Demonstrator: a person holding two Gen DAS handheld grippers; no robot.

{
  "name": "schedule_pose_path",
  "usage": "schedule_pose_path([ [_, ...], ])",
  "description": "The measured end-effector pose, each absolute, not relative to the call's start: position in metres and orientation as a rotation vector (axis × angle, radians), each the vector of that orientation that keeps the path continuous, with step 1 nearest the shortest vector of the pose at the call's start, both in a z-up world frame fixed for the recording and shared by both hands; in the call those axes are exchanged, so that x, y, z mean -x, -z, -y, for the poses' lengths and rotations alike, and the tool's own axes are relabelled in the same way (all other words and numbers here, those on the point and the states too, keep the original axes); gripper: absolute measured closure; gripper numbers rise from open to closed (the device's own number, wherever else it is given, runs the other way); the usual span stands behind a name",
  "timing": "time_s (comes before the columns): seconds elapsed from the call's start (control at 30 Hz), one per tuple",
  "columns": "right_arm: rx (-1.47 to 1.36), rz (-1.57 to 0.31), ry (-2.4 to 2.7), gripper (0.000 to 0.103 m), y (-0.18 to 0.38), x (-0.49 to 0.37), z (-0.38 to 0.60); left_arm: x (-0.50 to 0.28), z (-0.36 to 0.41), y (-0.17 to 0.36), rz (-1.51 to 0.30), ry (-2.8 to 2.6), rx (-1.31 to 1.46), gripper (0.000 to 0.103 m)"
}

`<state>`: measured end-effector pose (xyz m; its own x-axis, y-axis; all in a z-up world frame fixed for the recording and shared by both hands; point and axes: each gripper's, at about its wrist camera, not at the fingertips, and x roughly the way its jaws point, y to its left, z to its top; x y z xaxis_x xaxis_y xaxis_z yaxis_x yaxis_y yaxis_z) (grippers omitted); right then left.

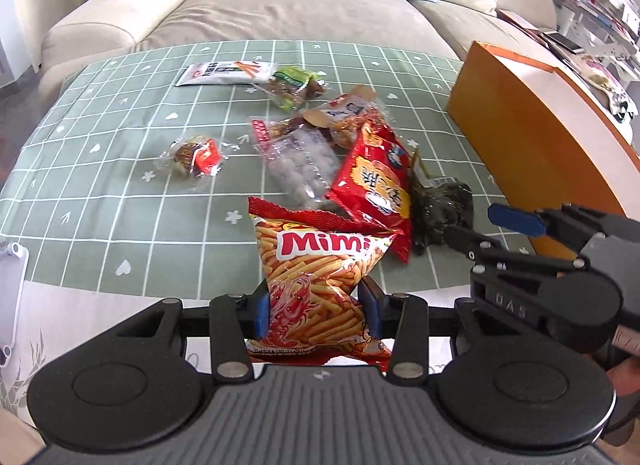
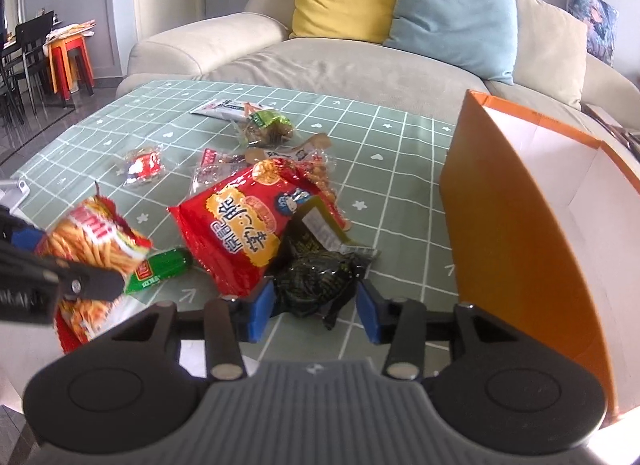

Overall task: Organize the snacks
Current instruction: 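Lift both held packets and carry them over the orange box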

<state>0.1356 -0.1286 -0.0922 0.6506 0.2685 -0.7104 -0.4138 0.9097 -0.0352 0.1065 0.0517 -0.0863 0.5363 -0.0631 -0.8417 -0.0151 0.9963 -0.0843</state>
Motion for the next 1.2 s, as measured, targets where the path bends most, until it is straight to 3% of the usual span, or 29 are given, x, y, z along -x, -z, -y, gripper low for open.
schedule_pose_path([
  [0.1,0.214,-0.767,-0.395,0.051,0.098,-0.136,0.125,-0.108,-0.055,0.088,-1.012,0.029,0.088,0.054],
  [0.43,0.193,-0.764,-0.381,0.046,0.110,-0.161,0.110,-0.116,-0.055,0.090,-1.034,0.026,0.076,0.054],
  [0.63,0.239,-0.776,-0.379,0.035,0.123,-0.167,0.109,-0.123,-0.056,0.093,-1.048,0.023,0.078,0.054],
  [0.7,0.201,-0.787,-0.379,0.037,0.125,-0.170,0.115,-0.125,-0.055,0.093,-1.052,0.028,0.074,0.054],
  [0.93,0.161,-0.819,-0.358,0.062,0.119,-0.172,0.131,-0.125,-0.052,0.090,-1.043,0.030,0.068,0.054],
  [1.2,0.161,-0.805,-0.361,0.064,0.099,-0.155,0.139,-0.117,-0.048,0.076,-1.008,0.029,0.063,0.054],
])
